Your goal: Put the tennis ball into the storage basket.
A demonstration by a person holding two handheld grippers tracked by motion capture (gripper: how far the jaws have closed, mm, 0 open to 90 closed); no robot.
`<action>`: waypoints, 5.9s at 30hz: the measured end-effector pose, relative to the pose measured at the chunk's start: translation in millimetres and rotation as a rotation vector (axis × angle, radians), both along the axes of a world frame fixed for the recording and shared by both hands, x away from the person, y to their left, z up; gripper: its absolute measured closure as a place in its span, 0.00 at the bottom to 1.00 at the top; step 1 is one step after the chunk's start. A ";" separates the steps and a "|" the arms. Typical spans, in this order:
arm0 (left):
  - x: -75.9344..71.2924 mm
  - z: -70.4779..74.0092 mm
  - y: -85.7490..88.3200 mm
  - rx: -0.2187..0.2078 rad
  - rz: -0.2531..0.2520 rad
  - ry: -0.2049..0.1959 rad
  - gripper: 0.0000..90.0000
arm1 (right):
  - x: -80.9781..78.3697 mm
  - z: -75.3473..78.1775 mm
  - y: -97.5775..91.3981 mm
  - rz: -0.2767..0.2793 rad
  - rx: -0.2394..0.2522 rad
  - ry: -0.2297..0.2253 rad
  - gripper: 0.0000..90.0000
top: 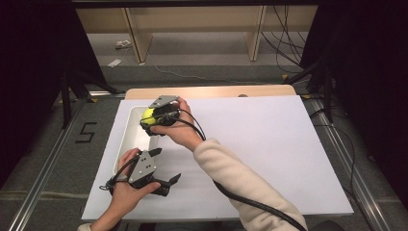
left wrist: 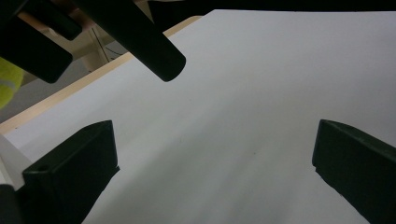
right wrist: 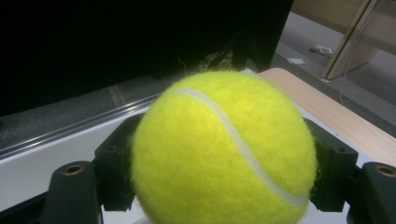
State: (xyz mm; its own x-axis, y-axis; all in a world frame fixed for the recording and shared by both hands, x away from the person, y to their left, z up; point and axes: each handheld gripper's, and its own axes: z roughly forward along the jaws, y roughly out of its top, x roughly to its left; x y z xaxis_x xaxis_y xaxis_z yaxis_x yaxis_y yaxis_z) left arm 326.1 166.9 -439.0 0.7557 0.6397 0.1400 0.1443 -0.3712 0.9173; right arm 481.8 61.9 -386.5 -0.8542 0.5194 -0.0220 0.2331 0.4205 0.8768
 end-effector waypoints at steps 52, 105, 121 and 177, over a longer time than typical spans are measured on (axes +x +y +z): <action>-0.8 0.4 -1.3 -0.004 -0.007 0.001 0.00 | 4.7 -2.8 25.8 0.014 -0.023 0.017 0.30; -1.1 0.4 -2.5 -0.003 -0.012 0.000 0.00 | 5.3 -11.1 42.4 0.042 -0.052 0.036 0.30; -1.1 0.2 -2.7 -0.003 -0.014 0.003 0.00 | 7.7 -18.4 44.8 0.043 -0.070 0.043 0.30; -1.4 0.3 -3.4 -0.002 -0.017 0.001 0.00 | 8.7 -28.7 54.4 0.045 -0.104 0.061 0.30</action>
State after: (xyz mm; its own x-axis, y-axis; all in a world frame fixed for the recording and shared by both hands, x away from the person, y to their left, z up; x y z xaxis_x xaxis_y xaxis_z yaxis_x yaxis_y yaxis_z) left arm 324.6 163.5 -438.7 0.7663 0.6275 0.1380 0.1389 -0.3715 0.9180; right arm 490.6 116.4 -415.2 -0.8781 0.4780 -0.0209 0.2637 0.5200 0.8124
